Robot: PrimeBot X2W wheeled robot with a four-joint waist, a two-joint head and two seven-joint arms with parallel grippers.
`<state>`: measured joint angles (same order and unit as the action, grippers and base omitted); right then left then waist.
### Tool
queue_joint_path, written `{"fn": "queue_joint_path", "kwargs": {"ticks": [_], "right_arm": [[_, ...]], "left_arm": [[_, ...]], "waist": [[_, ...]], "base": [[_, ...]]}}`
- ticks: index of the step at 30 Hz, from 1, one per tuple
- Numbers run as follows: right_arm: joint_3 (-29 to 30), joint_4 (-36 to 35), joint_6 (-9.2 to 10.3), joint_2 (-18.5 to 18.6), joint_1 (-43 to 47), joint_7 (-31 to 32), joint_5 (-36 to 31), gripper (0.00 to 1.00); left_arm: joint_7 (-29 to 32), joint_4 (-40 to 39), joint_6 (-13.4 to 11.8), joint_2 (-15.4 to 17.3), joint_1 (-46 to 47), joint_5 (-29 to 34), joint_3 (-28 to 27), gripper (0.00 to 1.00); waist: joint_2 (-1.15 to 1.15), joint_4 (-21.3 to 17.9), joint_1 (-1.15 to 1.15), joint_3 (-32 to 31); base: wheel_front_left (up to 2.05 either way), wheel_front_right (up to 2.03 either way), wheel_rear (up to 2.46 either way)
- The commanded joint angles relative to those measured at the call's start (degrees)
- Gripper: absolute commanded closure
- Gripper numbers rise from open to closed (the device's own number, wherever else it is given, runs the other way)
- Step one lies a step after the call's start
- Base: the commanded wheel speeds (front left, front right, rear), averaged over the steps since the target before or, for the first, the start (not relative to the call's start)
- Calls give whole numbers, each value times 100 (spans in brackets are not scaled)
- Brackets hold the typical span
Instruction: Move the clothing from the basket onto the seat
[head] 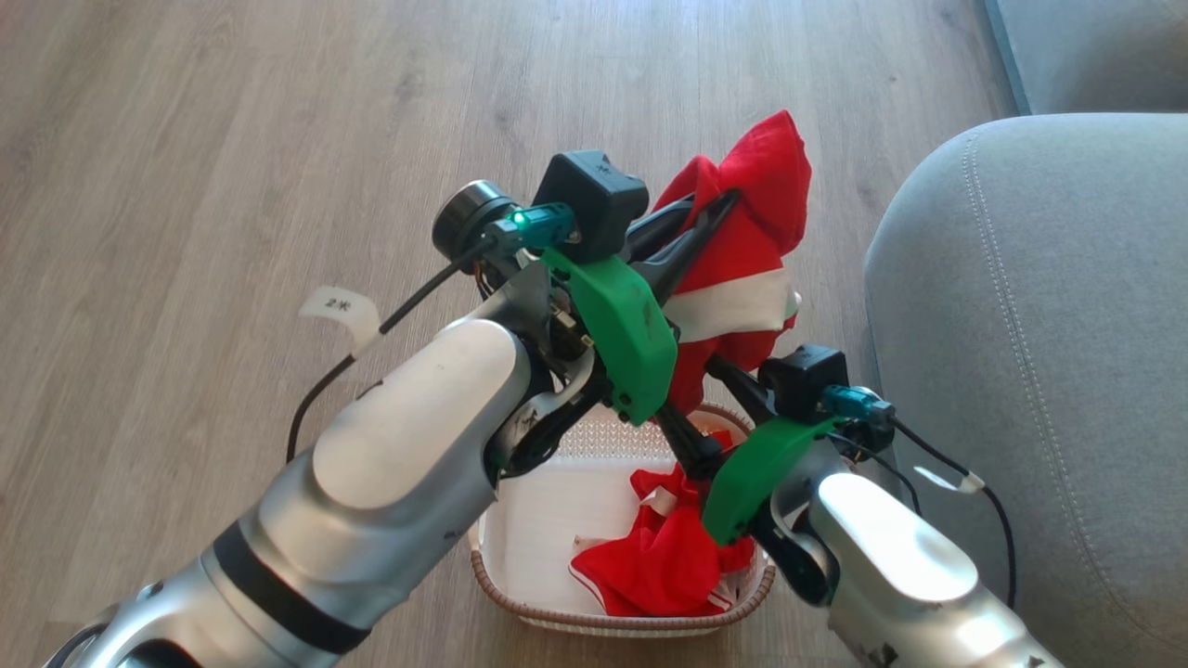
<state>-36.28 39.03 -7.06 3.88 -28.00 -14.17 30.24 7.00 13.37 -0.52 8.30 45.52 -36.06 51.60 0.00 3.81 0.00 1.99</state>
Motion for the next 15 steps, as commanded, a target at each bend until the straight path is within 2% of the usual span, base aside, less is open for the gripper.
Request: {"fn": "queue_joint_path", "kwargs": {"ticks": [1,2,15], "right_arm": [[-128,-69,-43,-100,-257,-72,88,30],[-144,-31,-43,-100,-286,-75,123,100],[425,-459,-43,-100,-77,-82,-23,100]], "left_arm": [[-3,-166,-11,27,336,-39,-193,100],[-4,-168,-13,25,333,-45,-190,100],[-31,-119,-52,153,243,-143,-230,100]], "waist": [[0,4,0,-10],[0,4,0,-13],[0,-18,0,-2]], "base": [[0,0,0],[0,0,0],[0,0,0]]}}
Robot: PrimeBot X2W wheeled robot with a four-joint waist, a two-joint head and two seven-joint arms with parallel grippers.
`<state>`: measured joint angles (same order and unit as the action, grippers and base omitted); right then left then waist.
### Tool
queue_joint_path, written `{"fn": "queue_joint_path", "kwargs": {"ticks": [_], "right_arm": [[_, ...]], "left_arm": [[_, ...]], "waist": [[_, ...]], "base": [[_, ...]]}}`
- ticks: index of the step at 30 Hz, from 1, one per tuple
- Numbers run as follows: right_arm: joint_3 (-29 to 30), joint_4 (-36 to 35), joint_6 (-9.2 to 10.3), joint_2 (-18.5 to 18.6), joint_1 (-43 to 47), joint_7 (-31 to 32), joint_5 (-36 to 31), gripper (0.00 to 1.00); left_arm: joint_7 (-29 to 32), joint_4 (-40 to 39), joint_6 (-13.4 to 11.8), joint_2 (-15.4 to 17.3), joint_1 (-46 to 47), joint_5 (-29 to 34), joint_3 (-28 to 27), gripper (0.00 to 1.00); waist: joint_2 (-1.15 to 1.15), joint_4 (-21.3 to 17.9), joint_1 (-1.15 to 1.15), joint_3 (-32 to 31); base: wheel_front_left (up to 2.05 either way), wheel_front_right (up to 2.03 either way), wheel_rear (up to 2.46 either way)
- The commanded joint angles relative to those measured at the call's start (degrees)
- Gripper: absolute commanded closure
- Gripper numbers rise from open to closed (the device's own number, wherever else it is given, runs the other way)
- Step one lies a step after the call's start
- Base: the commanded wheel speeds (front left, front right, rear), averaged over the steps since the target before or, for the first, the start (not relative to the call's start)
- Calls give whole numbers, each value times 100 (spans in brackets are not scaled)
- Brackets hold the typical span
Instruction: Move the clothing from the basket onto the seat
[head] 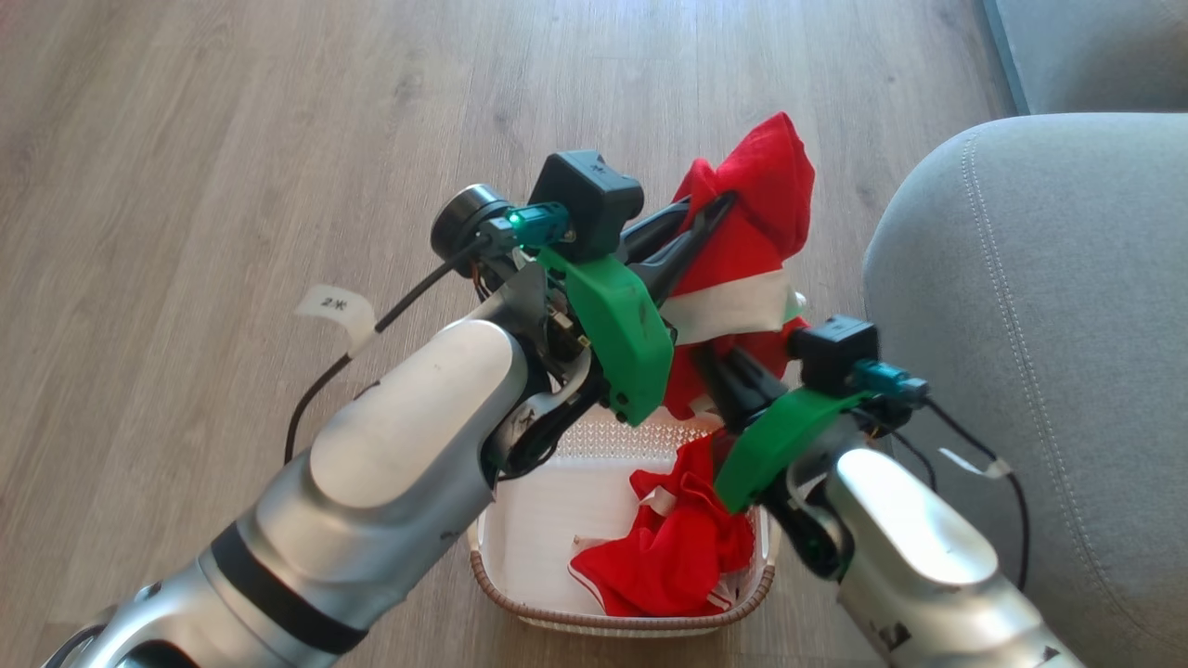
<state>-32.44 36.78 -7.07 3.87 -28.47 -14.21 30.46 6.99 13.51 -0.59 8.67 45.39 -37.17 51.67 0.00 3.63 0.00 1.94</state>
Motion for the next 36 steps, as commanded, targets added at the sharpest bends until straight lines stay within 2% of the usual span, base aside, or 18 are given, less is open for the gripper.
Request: {"fn": "queue_joint_path", "kwargs": {"ticks": [1,12,22,23,24,25,36], "right_arm": [[145,-284,-42,-96,9,-78,-80,100],[1066,-1264,-42,145,553,-78,-461,100],[1790,-2162,-42,416,995,-78,-719,100],[1855,-2226,-42,453,1030,-78,-726,100],[1915,-2283,-42,488,1062,-78,-735,100],[1975,-2339,-42,519,1089,-78,-742,100],[2484,-2939,-42,720,1296,-79,-566,100]], "left_arm": [[-44,-124,-55,124,245,-38,-247,100],[-169,-35,-108,232,104,-96,-294,100],[-200,-112,-82,245,-154,-69,-61,100],[-202,-126,-85,242,-166,-64,-44,78],[-202,-138,-93,241,-177,-57,-29,51],[-207,-150,-102,240,-189,-53,-19,0],[-292,-274,-167,343,-310,9,59,0]], "waist": [[0,1,0,2],[0,-18,0,4],[0,-135,0,-2],[0,-154,0,-1],[0,-175,0,0],[0,-201,0,3],[0,-660,0,8]], "base": [[0,0,0],[0,0,0],[0,0,0],[0,0,0],[0,0,0],[0,0,0],[0,0,0]]}}
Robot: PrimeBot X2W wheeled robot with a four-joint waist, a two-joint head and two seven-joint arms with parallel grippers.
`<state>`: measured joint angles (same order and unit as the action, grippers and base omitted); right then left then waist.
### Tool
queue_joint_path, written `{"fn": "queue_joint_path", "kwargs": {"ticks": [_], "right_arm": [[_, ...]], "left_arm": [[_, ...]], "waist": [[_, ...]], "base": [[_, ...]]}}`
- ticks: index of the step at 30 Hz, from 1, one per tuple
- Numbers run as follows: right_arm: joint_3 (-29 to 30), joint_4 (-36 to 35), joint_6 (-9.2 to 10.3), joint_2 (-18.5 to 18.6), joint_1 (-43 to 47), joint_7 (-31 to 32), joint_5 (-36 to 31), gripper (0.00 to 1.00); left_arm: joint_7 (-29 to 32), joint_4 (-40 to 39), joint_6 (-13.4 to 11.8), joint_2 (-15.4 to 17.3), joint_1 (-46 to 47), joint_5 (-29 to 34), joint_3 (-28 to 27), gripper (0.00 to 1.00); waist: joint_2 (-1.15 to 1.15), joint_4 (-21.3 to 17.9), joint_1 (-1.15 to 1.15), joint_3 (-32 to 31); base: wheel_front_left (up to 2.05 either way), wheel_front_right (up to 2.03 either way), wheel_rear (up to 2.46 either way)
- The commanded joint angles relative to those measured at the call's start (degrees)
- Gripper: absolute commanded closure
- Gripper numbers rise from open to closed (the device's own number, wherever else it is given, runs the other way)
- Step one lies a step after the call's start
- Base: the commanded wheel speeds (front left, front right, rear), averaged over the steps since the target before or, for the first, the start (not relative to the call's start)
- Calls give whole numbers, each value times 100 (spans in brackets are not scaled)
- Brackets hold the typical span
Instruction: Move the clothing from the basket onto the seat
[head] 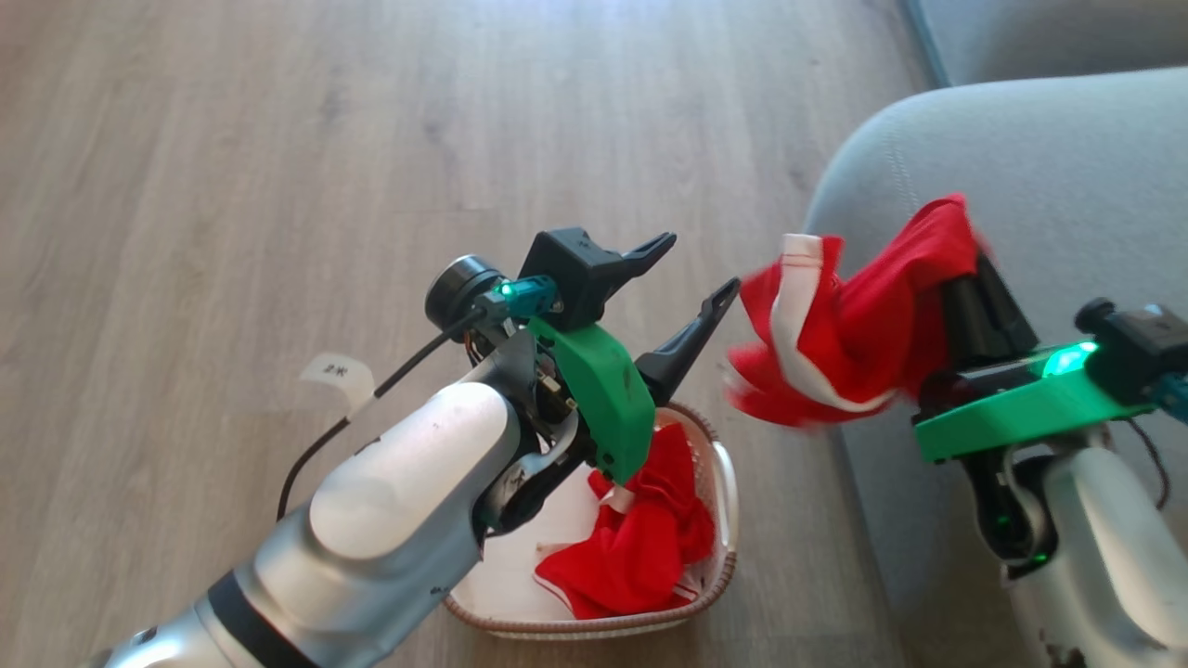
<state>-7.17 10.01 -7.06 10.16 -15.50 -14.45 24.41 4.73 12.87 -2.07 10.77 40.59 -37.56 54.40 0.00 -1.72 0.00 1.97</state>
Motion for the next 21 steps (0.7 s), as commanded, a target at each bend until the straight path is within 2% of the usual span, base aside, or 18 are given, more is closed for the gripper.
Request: {"fn": "queue_joint_path", "kwargs": {"ticks": [1,9,21], "right_arm": [[-22,-312,-43,109,20,-54,55,100],[95,-722,-43,257,184,-54,2,100],[259,-1460,-43,-4,234,-54,134,100]], "left_arm": [[-94,-225,-22,144,153,56,-208,0],[-256,-304,-17,249,30,124,-136,0],[-347,-318,-26,378,80,201,-120,0]], "waist": [[0,-192,0,13],[0,-760,0,160],[0,-1571,0,494]], "base": [[0,0,0],[0,0,0],[0,0,0]]}}
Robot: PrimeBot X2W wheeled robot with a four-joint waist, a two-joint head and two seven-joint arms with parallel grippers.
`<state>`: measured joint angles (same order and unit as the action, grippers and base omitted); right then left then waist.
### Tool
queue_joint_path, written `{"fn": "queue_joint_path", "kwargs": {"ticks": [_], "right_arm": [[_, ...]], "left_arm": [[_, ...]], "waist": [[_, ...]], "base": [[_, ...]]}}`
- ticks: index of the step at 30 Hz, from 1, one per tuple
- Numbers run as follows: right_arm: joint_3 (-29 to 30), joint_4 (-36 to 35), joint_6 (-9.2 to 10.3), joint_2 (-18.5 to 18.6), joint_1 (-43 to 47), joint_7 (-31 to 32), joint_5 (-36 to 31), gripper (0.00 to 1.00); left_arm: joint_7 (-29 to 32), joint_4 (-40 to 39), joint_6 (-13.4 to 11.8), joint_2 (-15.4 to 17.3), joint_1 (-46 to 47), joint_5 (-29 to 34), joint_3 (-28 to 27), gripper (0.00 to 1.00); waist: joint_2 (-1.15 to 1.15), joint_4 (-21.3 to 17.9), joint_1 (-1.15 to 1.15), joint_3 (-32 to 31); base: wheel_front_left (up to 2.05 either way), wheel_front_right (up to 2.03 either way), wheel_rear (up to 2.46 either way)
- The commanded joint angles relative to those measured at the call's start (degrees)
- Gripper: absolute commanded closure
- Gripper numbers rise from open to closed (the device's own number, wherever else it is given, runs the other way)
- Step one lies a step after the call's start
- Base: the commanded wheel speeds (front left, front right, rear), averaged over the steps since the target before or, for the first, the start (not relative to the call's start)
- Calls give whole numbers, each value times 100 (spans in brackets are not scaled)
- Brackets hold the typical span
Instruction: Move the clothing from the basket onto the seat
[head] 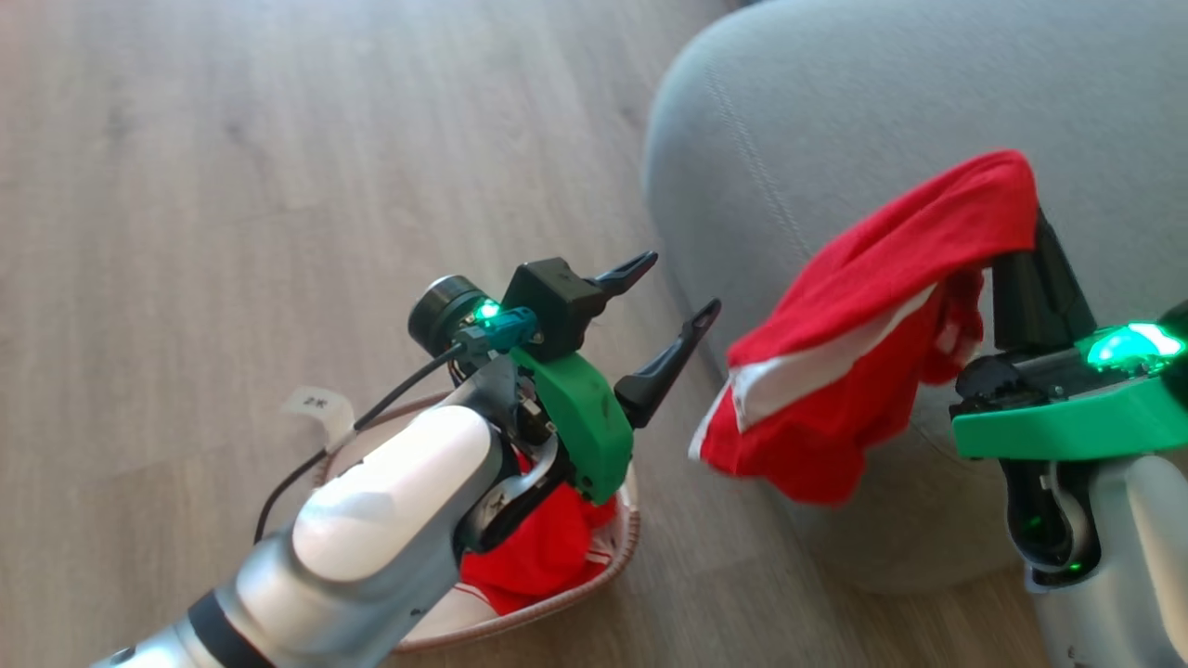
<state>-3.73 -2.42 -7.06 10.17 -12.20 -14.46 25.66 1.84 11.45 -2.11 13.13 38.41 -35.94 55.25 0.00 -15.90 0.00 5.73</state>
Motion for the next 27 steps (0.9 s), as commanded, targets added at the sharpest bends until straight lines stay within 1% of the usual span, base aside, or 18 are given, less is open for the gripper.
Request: {"fn": "queue_joint_path", "kwargs": {"ticks": [1,7,13,20,23,27], "right_arm": [[-84,-300,-43,-21,-98,-53,24,100],[-41,-689,-43,-122,-55,-53,45,100],[-18,-930,-43,-130,-38,-53,93,100],[-15,-944,-43,-65,-117,-53,123,100],[-76,-891,-43,46,-359,-50,273,100],[-3,-678,-43,217,-835,-51,570,100]], "left_arm": [[-59,-183,-26,156,301,40,-208,0],[-49,-238,-47,191,335,49,-201,0],[-19,-273,-62,215,395,56,-187,0],[11,-299,-57,233,435,51,-156,0],[37,-329,-45,240,480,64,-133,0],[83,-372,-27,276,543,55,-133,0]], "waist": [[0,-231,0,153],[0,-657,0,325],[0,-938,0,450],[0,-1006,0,525],[0,-973,0,611],[0,-894,0,752]], "base": [[0,0,0],[0,0,0],[0,0,0],[0,0,0],[0,0,0],[0,0,0]]}}
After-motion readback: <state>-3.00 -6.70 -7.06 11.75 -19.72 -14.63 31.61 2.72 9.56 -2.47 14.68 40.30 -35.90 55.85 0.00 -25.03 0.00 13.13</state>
